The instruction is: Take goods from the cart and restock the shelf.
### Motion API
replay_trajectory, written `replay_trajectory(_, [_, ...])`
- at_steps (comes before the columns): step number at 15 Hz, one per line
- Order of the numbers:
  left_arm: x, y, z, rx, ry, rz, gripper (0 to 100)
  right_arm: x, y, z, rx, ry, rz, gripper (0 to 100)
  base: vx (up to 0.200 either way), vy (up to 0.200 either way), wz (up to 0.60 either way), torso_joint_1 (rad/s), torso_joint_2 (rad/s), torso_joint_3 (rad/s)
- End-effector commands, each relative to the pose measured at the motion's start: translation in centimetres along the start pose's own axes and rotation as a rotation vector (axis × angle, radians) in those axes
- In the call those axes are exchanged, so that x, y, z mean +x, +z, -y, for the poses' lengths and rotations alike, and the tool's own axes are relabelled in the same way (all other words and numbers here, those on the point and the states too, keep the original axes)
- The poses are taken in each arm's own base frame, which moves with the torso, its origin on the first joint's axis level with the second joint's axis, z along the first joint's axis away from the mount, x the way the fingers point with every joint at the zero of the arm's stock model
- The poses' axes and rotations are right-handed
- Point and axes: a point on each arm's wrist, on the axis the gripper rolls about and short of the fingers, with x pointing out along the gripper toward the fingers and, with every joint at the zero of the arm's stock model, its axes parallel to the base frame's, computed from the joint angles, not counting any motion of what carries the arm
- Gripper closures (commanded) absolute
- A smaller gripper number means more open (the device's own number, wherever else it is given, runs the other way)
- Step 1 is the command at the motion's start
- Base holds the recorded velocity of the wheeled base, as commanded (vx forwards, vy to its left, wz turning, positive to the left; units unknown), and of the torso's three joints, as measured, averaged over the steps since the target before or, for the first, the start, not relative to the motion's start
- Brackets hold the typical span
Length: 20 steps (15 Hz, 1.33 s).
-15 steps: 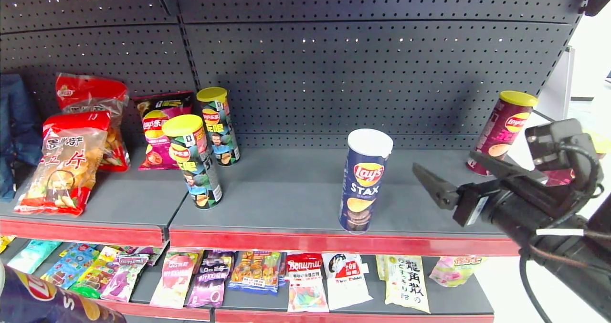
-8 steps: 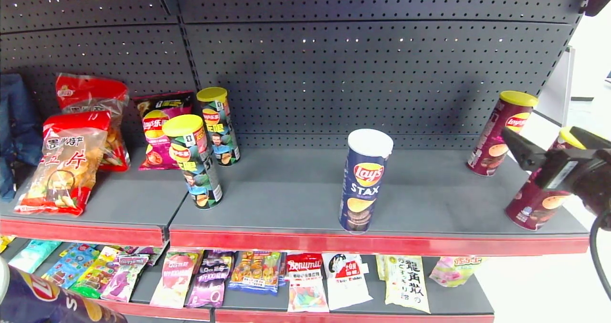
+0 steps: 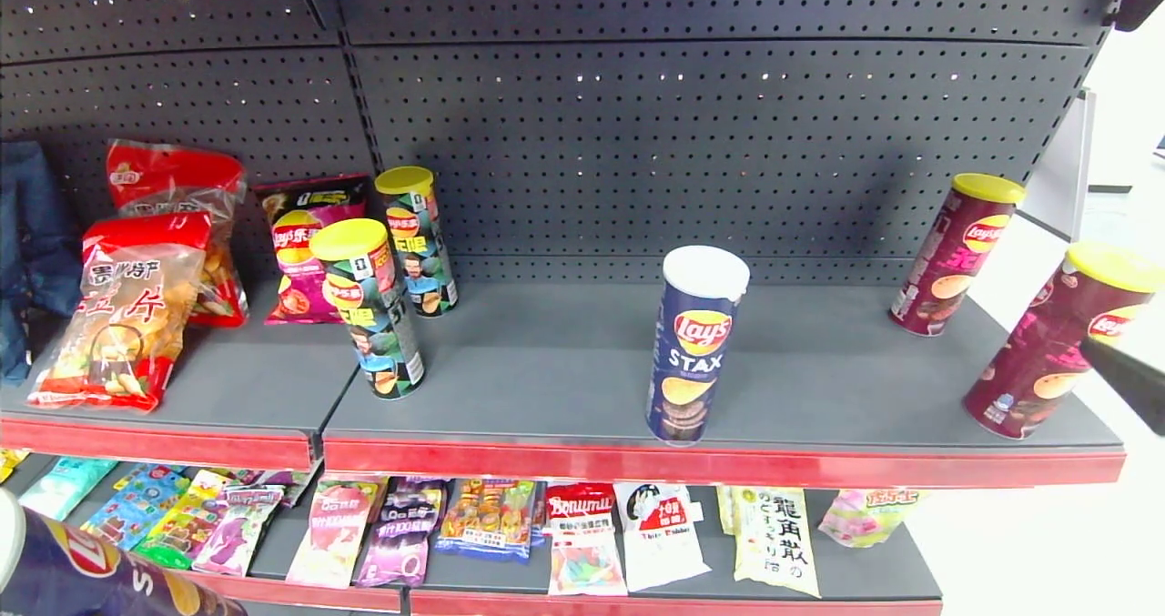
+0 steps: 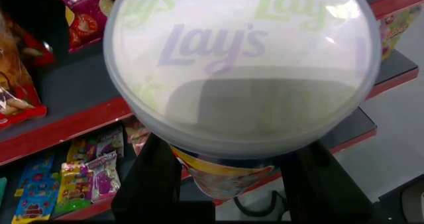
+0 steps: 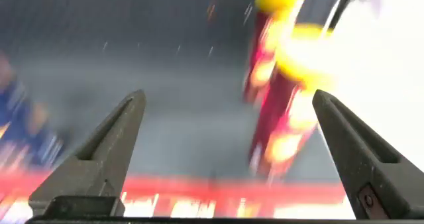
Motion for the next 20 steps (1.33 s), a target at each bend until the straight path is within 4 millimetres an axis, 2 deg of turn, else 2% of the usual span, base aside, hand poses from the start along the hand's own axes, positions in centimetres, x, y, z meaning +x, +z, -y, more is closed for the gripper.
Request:
replay_trajectory(1, [0.0, 0.0, 0.0, 0.000, -0.001, 0.000, 100, -5.4, -1.8, -0.7, 0.017, 0.098, -0.004, 0, 0.000, 0.000, 0.00, 0.000, 0.00, 0.000])
replay_trajectory(3, [0.0, 0.0, 0.1, -0.002, -0.043, 0.010, 100, -8.0, -3.3, -1.4, 0.023, 0.245, -0.024, 0, 0.000, 0.000, 0.00, 0.000, 0.00, 0.000])
replay_trajectory(7, [0.0, 0.0, 0.1, -0.001, -0.057, 0.016, 100, -10.9, -6.1, -1.8, 0.014, 0.243, -0.014, 0, 0.000, 0.000, 0.00, 0.000, 0.00, 0.000])
replay_trajectory(9, [0.0, 0.0, 0.1, -0.001, -0.059, 0.017, 100, -11.5, -8.2, -2.0, -0.019, 0.141, 0.001, 0, 0.000, 0.000, 0.00, 0.000, 0.00, 0.000])
replay_trajectory(12, [0.0, 0.0, 0.1, -0.001, -0.059, 0.017, 100, -11.5, -11.6, -1.7, -0.023, -0.208, -0.052, 0, 0.000, 0.000, 0.00, 0.000, 0.00, 0.000])
replay_trajectory(13, [0.0, 0.0, 0.1, -0.001, -0.062, 0.016, 100, -11.5, -11.7, -1.4, -0.023, -0.351, -0.062, 0, 0.000, 0.000, 0.00, 0.000, 0.00, 0.000])
replay_trajectory(14, [0.0, 0.0, 0.2, -0.001, -0.067, 0.017, 100, -11.5, -11.7, -1.4, -0.017, -0.349, -0.061, 0, 0.000, 0.000, 0.00, 0.000, 0.00, 0.000])
replay_trajectory(15, [0.0, 0.0, 0.2, -0.002, -0.073, 0.017, 100, -11.5, -11.7, -1.5, -0.010, -0.315, -0.063, 0, 0.000, 0.000, 0.00, 0.000, 0.00, 0.000])
replay_trajectory(17, [0.1, 0.0, 0.2, -0.003, -0.083, 0.016, 100, -11.3, -11.6, -1.7, -0.008, -0.004, -0.059, 0, 0.000, 0.000, 0.00, 0.000, 0.00, 0.000])
replay_trajectory(20, [0.0, 0.0, 0.2, -0.003, -0.083, 0.021, 100, -11.8, -11.8, -1.4, -0.019, 0.125, 0.001, 0, 0.000, 0.000, 0.00, 0.000, 0.00, 0.000])
